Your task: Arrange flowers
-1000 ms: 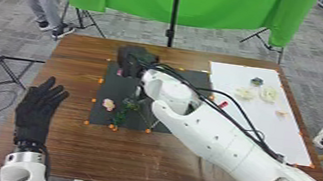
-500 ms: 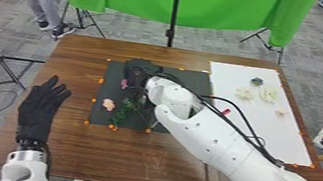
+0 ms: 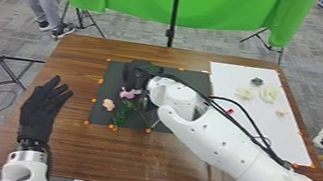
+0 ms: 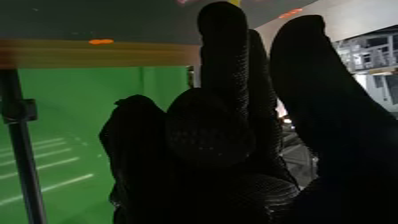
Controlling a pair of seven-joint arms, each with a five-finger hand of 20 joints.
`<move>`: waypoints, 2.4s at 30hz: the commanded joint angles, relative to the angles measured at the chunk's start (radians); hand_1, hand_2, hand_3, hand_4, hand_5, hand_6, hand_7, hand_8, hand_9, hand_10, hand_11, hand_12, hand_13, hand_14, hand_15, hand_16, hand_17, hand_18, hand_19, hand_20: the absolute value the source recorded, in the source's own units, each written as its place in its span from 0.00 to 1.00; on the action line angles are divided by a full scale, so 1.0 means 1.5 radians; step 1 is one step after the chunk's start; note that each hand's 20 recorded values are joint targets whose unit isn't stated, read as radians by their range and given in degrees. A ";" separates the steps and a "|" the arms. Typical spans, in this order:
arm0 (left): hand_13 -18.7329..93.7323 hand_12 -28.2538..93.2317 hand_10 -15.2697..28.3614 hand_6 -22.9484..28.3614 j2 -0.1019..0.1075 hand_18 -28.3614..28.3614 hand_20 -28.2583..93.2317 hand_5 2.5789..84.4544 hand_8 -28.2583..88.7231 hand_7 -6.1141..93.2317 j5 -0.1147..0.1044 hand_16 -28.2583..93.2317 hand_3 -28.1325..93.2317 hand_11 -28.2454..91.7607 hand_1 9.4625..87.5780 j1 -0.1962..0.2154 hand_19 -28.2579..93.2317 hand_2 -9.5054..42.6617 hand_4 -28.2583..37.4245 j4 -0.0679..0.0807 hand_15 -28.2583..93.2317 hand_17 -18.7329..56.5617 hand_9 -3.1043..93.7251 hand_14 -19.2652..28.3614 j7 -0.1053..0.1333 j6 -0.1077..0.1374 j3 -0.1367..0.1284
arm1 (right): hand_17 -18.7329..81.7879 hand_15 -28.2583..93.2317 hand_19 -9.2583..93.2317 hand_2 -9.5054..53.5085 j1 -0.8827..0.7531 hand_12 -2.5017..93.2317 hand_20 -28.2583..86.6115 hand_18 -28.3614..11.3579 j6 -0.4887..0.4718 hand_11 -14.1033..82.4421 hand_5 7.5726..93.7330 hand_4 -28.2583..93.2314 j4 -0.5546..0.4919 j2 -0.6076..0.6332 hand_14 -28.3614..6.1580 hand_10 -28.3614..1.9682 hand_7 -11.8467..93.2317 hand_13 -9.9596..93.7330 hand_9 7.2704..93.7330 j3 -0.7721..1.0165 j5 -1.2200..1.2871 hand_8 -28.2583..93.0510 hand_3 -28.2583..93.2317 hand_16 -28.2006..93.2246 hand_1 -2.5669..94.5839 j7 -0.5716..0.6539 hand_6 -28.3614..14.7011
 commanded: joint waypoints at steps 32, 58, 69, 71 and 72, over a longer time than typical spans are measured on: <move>0.44 0.32 0.64 0.53 -0.018 0.73 0.40 0.47 0.19 0.16 0.006 0.22 0.82 0.38 0.12 0.035 0.32 0.20 0.00 -0.004 0.47 0.29 0.46 0.77 -0.005 -0.002 -0.010 | 0.75 0.79 1.00 0.00 -0.431 0.28 0.76 0.33 -0.041 0.34 0.61 0.08 -0.242 0.368 0.57 0.39 0.24 0.84 0.66 0.575 0.006 0.16 0.78 0.51 0.40 0.241 0.70; 0.44 0.32 0.64 0.53 -0.014 0.73 0.40 0.47 0.19 0.16 0.006 0.22 0.82 0.38 0.12 0.036 0.32 0.19 0.00 -0.003 0.47 0.29 0.46 0.77 -0.010 -0.008 -0.011 | 0.86 0.76 1.00 0.00 -0.414 0.46 0.74 0.46 0.221 0.25 0.85 0.08 -0.268 0.372 0.77 0.64 0.31 0.96 0.96 0.508 -0.075 0.30 0.70 0.50 0.70 0.208 0.67; 0.44 0.32 0.64 0.53 -0.013 0.73 0.40 0.47 0.19 0.16 0.007 0.22 0.82 0.38 0.12 0.027 0.32 0.19 0.00 0.002 0.46 0.29 0.45 0.77 -0.012 -0.015 -0.006 | 0.86 0.76 1.00 0.00 -0.156 0.47 0.75 0.47 0.218 0.25 0.85 0.07 -0.312 0.292 0.78 0.65 0.31 0.96 0.97 0.197 0.107 0.30 0.71 0.51 0.68 0.045 0.66; 0.44 0.32 0.64 0.53 -0.011 0.73 0.40 0.47 0.19 0.16 0.008 0.22 0.83 0.38 0.12 0.024 0.32 0.19 0.00 0.003 0.46 0.29 0.45 0.77 -0.014 -0.017 -0.005 | 0.86 0.76 1.00 0.00 -0.124 0.47 0.75 0.47 0.205 0.25 0.85 0.07 -0.299 0.269 0.78 0.65 0.31 0.96 0.97 0.145 0.115 0.31 0.71 0.51 0.68 0.026 0.66; 0.44 0.32 0.64 0.53 -0.012 0.73 0.40 0.47 0.19 0.16 0.008 0.22 0.82 0.38 0.12 0.023 0.32 0.19 0.00 0.004 0.46 0.29 0.45 0.77 -0.014 -0.018 -0.004 | 0.86 0.76 1.00 0.00 -0.111 0.47 0.75 0.47 0.197 0.25 0.85 0.07 -0.293 0.259 0.78 0.65 0.31 0.96 0.96 0.123 0.112 0.31 0.71 0.51 0.68 0.010 0.67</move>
